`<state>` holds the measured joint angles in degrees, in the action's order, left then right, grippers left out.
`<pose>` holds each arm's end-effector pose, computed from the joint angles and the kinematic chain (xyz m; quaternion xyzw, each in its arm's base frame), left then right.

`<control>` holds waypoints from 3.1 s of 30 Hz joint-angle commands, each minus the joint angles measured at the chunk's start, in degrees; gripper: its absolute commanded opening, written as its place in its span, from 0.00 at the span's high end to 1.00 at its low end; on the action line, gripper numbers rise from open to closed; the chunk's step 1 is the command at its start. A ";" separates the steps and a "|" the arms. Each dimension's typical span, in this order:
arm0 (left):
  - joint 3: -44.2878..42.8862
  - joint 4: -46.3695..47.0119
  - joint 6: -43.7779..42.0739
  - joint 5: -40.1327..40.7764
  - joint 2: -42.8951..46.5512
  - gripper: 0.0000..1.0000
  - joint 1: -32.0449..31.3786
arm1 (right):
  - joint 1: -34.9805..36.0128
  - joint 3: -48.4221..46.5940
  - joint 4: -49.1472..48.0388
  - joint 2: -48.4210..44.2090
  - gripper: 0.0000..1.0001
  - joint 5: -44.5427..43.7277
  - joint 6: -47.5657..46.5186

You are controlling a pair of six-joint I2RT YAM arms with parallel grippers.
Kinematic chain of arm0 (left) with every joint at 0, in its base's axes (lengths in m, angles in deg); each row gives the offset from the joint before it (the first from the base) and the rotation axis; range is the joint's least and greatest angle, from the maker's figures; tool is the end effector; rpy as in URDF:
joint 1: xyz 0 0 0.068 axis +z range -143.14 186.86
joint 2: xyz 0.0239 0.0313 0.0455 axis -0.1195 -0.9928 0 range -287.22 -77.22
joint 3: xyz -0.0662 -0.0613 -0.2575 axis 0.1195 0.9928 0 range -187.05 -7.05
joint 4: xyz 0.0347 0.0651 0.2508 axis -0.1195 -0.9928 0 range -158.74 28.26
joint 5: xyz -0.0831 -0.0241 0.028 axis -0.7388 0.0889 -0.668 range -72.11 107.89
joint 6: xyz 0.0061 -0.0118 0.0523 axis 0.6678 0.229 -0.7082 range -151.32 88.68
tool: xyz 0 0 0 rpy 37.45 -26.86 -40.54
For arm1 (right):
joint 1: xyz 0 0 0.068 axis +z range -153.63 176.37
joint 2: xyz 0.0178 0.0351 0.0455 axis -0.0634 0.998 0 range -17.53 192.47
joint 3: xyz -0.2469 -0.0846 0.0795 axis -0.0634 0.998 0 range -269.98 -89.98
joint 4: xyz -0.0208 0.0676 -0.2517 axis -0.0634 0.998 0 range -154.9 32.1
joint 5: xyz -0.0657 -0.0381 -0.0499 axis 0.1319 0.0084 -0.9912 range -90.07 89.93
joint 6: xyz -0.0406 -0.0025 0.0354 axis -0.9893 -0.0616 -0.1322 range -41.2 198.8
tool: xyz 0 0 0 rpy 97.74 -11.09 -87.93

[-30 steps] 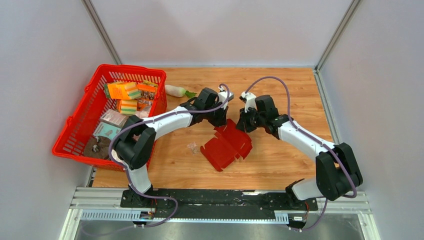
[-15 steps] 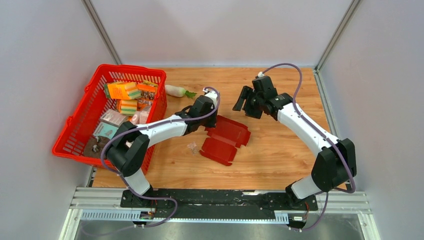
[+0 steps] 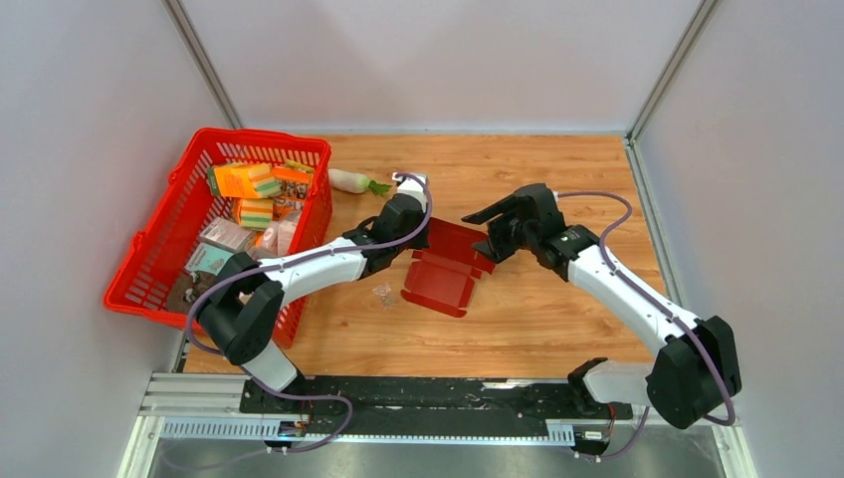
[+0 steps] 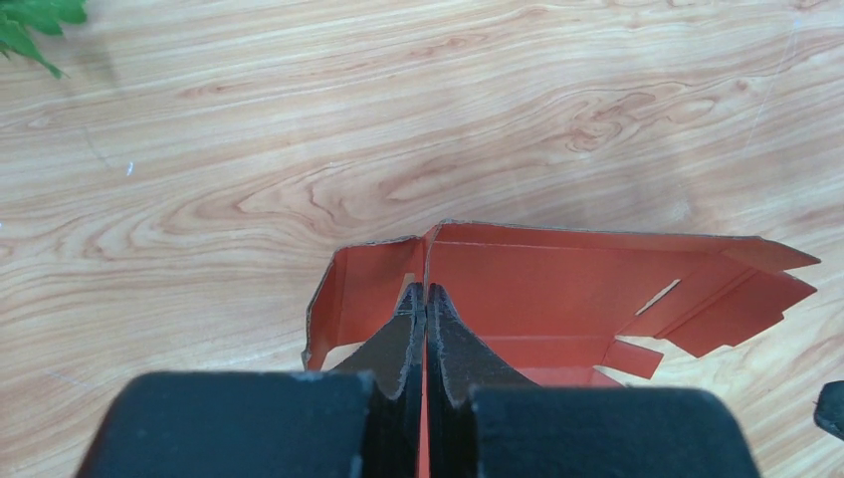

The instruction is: Fold the paper box

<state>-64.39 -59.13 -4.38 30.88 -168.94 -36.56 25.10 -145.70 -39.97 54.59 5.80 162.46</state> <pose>0.2645 -0.2392 0.2314 0.0699 0.8670 -0.1978 0.4521 0.2376 0.1345 0.2809 0.4009 0.8171 0.3680 0.1902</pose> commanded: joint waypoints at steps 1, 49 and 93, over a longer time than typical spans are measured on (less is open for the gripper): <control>1.53 3.71 1.45 1.94 2.16 1.00 -0.88 | 0.80 0.18 -4.55 1.18 0.37 -1.74 14.59; 8.12 9.17 -3.03 6.44 8.31 1.00 -5.54 | 2.65 2.46 -12.27 14.63 0.94 -2.44 26.21; 21.57 15.23 -10.41 -19.15 11.40 0.59 6.07 | 1.33 23.56 -72.13 23.86 1.00 1.69 -10.36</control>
<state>-39.76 -48.34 -11.42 14.71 -154.88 -30.17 26.56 -122.18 -109.80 78.11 7.18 155.35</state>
